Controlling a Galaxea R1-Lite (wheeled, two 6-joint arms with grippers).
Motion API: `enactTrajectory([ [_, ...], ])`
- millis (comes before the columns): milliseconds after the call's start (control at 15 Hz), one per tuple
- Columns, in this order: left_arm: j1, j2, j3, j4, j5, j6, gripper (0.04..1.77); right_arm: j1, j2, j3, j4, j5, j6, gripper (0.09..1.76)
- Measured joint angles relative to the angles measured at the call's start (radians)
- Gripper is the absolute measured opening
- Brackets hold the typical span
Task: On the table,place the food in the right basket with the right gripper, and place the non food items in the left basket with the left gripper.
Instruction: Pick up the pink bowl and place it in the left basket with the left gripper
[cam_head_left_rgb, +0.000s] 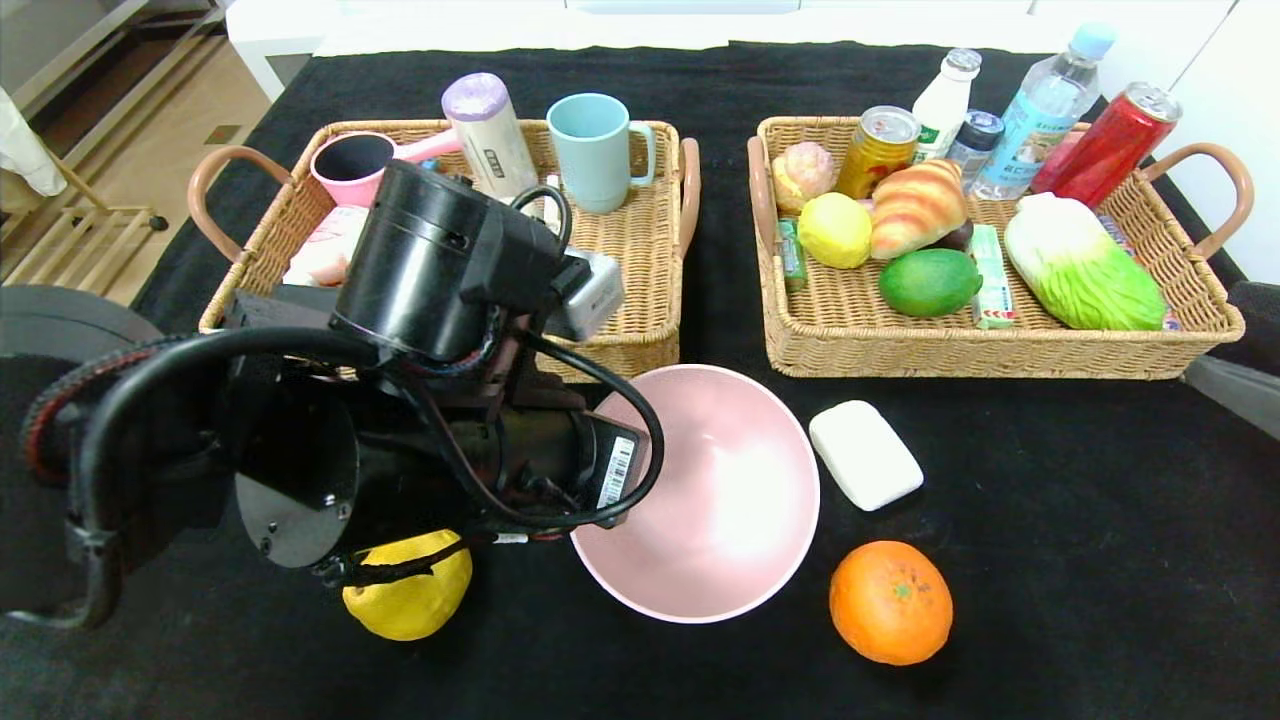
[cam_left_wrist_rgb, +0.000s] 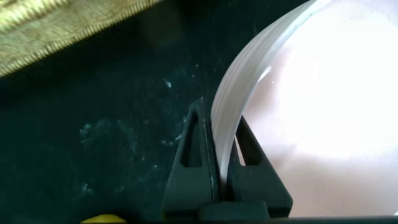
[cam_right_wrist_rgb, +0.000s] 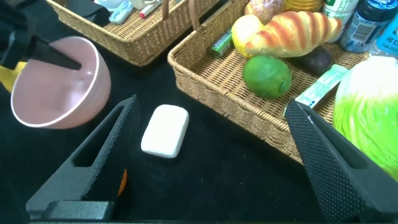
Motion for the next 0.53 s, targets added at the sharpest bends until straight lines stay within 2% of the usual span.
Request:
enactTrajectory([
  [200,0.001,-0.026,-0.001,-0.016,0.008,-0.001,0.19,0.000,0.000,0.001,0.000,-0.001,0.000,1.71],
  [400,0.014,-0.044,-0.008,-0.160,0.013,-0.001,0.19,-0.001,-0.001,0.000,0.000,0.000,-0.001,1.71],
  [533,0.033,-0.052,-0.009,-0.183,0.014,0.001,0.19,-0.001,-0.001,0.000,0.000,0.000,-0.002,1.71],
])
